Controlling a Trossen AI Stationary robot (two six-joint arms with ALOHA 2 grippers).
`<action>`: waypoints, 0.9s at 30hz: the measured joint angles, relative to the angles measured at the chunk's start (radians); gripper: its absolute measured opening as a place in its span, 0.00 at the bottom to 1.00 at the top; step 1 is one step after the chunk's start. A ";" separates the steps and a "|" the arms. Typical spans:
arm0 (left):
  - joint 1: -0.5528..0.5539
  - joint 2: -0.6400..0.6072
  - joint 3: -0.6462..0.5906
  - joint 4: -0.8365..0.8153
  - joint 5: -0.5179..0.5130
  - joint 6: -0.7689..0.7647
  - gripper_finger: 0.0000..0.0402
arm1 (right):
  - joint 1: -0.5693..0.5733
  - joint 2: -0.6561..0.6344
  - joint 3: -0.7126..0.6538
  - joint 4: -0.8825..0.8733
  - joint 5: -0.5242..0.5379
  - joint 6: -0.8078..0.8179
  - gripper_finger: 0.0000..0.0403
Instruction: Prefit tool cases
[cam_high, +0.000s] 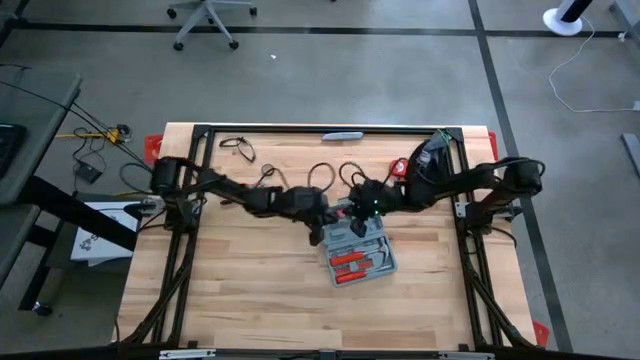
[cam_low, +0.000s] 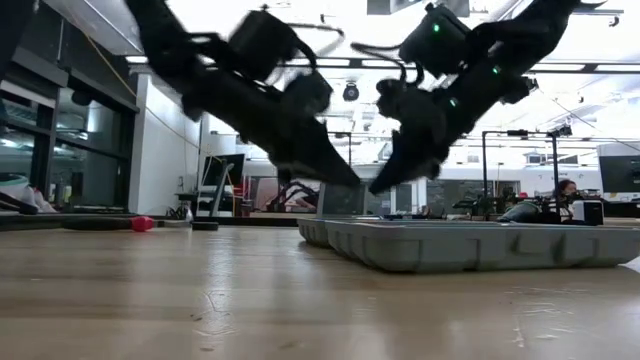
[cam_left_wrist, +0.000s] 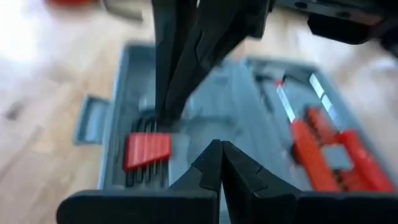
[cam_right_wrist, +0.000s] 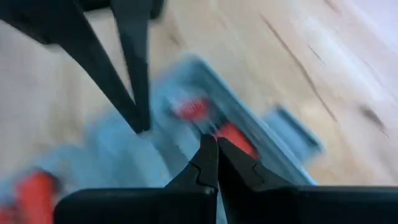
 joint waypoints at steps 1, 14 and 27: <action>0.010 0.020 0.032 -0.045 0.023 0.015 0.00 | 0.009 0.008 -0.002 -0.016 0.033 -0.002 0.00; 0.060 0.160 0.242 -0.352 0.063 0.121 0.00 | 0.032 0.181 0.006 0.034 0.113 0.035 0.00; 0.058 0.107 0.239 -0.436 0.031 0.134 0.00 | 0.058 0.151 0.001 0.042 0.122 0.038 0.00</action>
